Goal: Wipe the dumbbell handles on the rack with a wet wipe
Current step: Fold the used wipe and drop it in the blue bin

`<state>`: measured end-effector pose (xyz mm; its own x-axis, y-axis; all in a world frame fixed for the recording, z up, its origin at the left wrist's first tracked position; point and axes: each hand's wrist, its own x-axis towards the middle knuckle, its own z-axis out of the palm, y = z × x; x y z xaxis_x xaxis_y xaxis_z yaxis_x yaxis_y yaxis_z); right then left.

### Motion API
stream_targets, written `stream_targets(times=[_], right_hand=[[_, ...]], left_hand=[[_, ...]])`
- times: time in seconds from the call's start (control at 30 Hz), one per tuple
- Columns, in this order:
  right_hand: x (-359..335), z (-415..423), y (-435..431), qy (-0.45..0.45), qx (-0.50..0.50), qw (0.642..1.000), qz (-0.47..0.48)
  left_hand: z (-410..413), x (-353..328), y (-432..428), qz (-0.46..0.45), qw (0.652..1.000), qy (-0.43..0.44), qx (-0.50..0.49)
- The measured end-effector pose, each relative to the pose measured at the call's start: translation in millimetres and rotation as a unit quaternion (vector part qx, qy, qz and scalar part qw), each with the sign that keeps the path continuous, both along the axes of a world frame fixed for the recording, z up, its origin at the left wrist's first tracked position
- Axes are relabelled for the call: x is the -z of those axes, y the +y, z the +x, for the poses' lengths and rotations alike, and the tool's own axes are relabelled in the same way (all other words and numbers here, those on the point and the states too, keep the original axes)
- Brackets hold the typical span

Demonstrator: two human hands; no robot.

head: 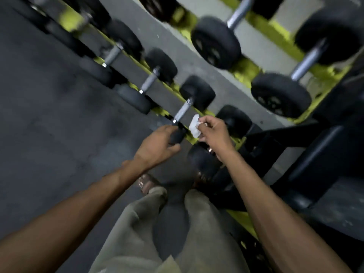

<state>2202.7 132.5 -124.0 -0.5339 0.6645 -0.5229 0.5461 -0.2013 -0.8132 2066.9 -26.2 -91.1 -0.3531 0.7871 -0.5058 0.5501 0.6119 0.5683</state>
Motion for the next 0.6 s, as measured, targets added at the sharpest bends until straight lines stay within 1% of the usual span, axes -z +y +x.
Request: stream_targets(times=[0.07, 0.2, 0.27, 0.37, 0.47, 0.6], right_hand=[[-51, -38, -7, 0.011, -0.053, 0.998, 0.027], [-153, -124, -31, 0.050, -0.135, 0.988, 0.056], [-199, -169, -47, 0.075, -0.172, 0.979, 0.078], [-260, -231, -72, 0.110, -0.225, 0.963, 0.097], [-311, -284, -96, 0.149, -0.271, 0.946, 0.101], [-357, -345, -122, 0.175, -0.309, 0.930, 0.097]], left_hand=[[-43, -44, -16, 0.041, 0.996, -0.019, -0.072], [-119, -129, -48, 0.122, 0.976, -0.059, -0.169], [-152, -170, -65, 0.169, 0.961, -0.077, -0.202], [-196, -227, -89, 0.256, 0.935, -0.104, -0.222], [-231, -275, -112, 0.325, 0.912, -0.092, -0.231], [-283, -314, -140, 0.360, 0.890, -0.050, -0.275]])
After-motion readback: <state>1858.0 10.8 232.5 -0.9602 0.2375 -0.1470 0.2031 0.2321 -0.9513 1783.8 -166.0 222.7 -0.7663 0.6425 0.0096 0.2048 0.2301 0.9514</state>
